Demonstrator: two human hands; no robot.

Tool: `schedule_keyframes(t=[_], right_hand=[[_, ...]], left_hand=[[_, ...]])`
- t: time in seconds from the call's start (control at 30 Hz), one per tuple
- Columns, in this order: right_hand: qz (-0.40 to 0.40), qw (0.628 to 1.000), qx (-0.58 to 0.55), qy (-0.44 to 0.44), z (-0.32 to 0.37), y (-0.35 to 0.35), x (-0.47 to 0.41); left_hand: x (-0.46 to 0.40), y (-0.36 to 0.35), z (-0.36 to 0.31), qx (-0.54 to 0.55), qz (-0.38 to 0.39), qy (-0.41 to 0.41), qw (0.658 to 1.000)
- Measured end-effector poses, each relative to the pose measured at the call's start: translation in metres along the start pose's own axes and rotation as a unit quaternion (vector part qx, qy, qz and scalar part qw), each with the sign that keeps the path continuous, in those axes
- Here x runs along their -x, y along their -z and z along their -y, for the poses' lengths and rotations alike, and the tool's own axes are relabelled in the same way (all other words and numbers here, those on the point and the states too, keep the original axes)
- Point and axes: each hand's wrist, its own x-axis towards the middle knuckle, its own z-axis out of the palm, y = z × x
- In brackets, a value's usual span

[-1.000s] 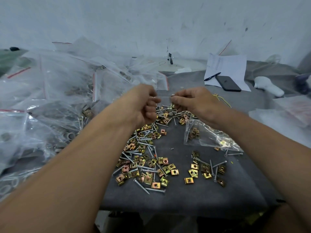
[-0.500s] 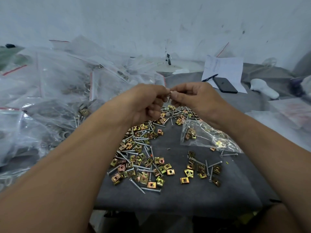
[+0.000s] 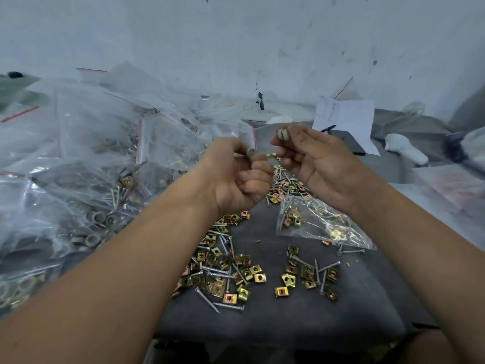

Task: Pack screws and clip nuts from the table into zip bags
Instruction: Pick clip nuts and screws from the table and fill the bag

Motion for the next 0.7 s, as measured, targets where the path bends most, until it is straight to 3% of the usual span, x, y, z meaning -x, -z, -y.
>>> schedule_keyframes(t=[0.27,0.37,0.47,0.57,0.7], right_hand=[[-0.051,0.991,0.103,0.062,-0.009,-0.013,0.0],[-0.037,0.944,0.309,0.111,-0.012,-0.017,0.0],[-0.085,0.927,0.349,0.108,-0.017,-0.021,-0.005],[-0.14,0.878,0.445,0.109,-0.026,-0.013,-0.012],[-0.033,0.825,0.561,0.061,-0.045,-0.006,-0.021]], left_hand=[[-0.006,-0.006,0.013,0.014,-0.025,0.01,1.0],[-0.003,-0.005,0.006,0.043,-0.02,-0.012,0.999],[0.002,0.0,-0.007,0.071,-0.051,-0.044,0.995],[0.01,0.01,-0.025,0.095,-0.111,-0.112,0.983],[0.017,0.025,-0.047,0.083,-0.165,-0.205,0.961]])
